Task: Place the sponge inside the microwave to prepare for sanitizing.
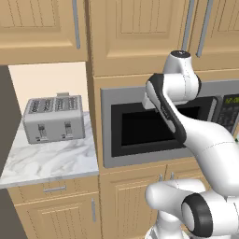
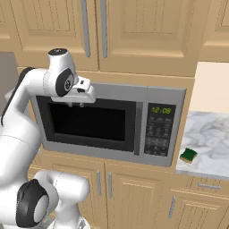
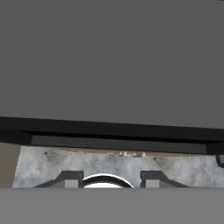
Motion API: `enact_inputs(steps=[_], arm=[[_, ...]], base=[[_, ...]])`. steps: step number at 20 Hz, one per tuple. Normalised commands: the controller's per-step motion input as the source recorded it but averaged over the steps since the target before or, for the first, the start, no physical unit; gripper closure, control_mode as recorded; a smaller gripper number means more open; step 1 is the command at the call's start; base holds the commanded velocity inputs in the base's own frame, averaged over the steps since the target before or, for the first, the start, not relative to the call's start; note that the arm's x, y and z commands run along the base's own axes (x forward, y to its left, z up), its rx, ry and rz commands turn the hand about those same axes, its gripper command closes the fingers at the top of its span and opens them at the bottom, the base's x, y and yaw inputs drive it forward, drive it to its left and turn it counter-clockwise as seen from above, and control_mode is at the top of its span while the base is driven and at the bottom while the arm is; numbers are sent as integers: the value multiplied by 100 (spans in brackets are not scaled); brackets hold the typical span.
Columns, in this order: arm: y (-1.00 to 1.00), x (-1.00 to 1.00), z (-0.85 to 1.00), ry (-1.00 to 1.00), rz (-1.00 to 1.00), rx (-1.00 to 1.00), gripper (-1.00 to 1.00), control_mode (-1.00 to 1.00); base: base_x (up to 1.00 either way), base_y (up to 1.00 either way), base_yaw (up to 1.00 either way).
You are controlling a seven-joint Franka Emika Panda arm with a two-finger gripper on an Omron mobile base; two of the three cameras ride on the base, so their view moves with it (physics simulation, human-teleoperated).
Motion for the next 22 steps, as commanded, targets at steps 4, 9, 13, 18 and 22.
enact_inputs(steps=[4,9,13,18,22], arm=[[0,0,0,0,0,0,-100,100],[0,0,0,0,0,0,-100,100],[0,0,0,0,0,0,-100,100],[0,0,0,0,0,0,-100,100],[0,0,0,0,0,0,-100,100]], base=[[0,0,0],[-4,-6,-2],[-16,-21,-5],[-42,-21,-2],[-87,-36,-1]])
